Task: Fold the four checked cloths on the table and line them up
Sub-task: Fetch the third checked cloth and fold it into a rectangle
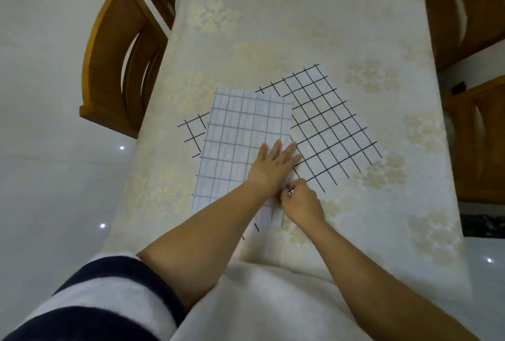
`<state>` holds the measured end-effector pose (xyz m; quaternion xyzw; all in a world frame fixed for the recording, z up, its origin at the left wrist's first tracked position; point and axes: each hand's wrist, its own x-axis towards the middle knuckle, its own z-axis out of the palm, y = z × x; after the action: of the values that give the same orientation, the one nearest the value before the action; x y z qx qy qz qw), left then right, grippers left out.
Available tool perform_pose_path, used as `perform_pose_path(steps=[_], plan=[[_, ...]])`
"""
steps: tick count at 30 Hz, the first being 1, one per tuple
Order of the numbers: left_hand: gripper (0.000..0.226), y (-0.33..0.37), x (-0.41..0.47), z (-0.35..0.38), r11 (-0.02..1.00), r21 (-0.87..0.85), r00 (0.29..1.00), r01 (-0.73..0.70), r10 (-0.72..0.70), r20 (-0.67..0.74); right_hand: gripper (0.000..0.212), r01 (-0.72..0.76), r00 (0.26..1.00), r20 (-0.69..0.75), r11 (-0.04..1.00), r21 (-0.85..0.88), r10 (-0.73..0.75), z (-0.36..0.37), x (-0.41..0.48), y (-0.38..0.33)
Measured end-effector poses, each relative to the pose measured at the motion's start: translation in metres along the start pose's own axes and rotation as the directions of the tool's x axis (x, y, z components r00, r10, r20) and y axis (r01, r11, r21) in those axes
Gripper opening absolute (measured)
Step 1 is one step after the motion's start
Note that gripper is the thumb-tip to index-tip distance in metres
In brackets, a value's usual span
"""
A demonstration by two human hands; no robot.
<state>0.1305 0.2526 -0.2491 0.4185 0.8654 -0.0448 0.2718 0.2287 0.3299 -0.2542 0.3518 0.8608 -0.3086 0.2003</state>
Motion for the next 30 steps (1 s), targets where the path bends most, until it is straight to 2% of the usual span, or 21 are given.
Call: perform_pose_path(steps=[1,4,7,9,12,14,16,18,20,23,27,30], plan=[[0.086,0.003,-0.003,0.003,1.000,0.001,1.000,-0.022,0.022,-0.017,0.030,-0.003,1.000,0.005,1.000,0.024,0.003,-0.002,0.002,0.000],[0.105,0.011,-0.007,0.006,0.995,0.000,0.995,-0.103,0.103,-0.006,0.031,-0.005,1.000,0.012,1.000,0.021,0.004,-0.006,0.005,-0.003],[0.105,0.013,-0.009,0.006,0.986,0.016,0.986,-0.165,0.166,-0.008,0.037,-0.023,1.000,0.017,1.000,0.001,0.023,-0.007,0.004,-0.007],[0.094,0.012,-0.010,0.005,0.979,0.066,0.981,-0.191,0.192,-0.017,0.031,-0.024,0.999,0.028,0.999,0.029,0.023,-0.006,0.003,-0.006],[0.060,0.009,-0.012,0.002,0.967,0.128,0.972,-0.221,0.228,-0.050,0.019,0.033,0.998,0.045,0.996,0.079,-0.036,-0.010,0.002,0.002],[0.046,0.005,-0.011,-0.007,0.960,0.174,0.973,-0.222,0.228,-0.020,0.008,0.074,0.997,0.028,0.993,0.096,-0.077,-0.017,0.002,0.010],[0.040,0.001,-0.007,-0.017,0.944,0.231,0.972,-0.234,0.236,0.017,0.020,0.108,0.993,0.025,0.986,0.127,-0.112,-0.025,0.002,0.017],[0.032,-0.001,0.001,-0.025,0.919,0.286,0.962,-0.269,0.273,0.027,0.010,0.156,0.985,0.043,0.974,0.163,-0.165,-0.032,0.005,0.025],[0.023,-0.002,0.011,-0.030,0.901,0.312,0.950,-0.301,0.310,0.021,0.010,0.218,0.972,0.055,0.966,0.140,-0.227,-0.038,0.009,0.032],[0.019,-0.004,0.022,-0.034,0.888,0.334,0.940,-0.315,0.341,-0.021,0.021,0.242,0.962,0.108,0.967,0.084,-0.250,-0.051,0.018,0.043],[0.016,-0.019,0.034,-0.041,0.916,0.278,0.936,-0.288,0.331,-0.123,0.016,0.268,0.946,0.180,0.963,0.031,-0.269,-0.076,0.032,0.052],[0.016,-0.041,0.041,-0.048,0.952,0.210,0.943,-0.222,0.265,-0.202,0.023,0.312,0.919,0.279,0.947,-0.079,-0.279,-0.101,0.046,0.059]])
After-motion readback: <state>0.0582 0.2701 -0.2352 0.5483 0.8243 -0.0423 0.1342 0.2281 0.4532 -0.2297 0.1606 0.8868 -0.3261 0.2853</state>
